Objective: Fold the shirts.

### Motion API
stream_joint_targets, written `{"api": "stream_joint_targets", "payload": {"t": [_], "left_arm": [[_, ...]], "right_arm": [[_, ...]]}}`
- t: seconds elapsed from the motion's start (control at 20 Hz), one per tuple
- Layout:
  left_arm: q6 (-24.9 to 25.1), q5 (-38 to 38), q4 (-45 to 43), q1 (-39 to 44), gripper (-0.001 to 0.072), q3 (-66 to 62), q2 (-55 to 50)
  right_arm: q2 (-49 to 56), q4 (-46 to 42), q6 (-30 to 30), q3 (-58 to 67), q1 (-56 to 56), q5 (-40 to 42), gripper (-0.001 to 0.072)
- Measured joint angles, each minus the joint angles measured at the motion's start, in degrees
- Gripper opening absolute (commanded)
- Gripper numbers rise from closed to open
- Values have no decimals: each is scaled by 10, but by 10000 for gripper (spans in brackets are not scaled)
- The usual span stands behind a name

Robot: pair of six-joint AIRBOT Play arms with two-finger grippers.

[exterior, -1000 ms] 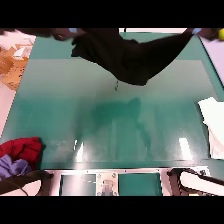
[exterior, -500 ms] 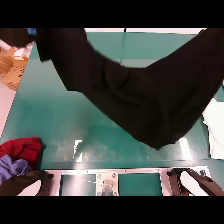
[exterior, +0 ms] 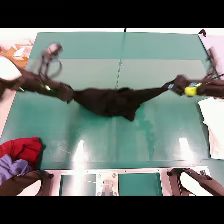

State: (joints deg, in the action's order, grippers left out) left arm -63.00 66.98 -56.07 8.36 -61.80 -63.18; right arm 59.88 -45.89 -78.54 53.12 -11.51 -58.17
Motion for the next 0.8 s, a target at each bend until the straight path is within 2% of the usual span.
{"api": "stream_joint_targets", "payload": {"t": [0.05,0.1,0.25,0.6,0.8], "left_arm": [[10,-30,8,0,712,44,-3],[16,-52,12,0,691,78,-7],[23,-77,-3,0,691,126,-12],[-8,-111,-85,0,690,43,-16],[-44,-69,-124,0,690,27,-47]], "right_arm": [[30,0,9,-17,3,27,12],[60,2,16,-25,4,49,12],[135,4,31,-17,8,84,12],[194,3,51,31,7,106,13],[199,2,55,38,-2,106,13]]}}
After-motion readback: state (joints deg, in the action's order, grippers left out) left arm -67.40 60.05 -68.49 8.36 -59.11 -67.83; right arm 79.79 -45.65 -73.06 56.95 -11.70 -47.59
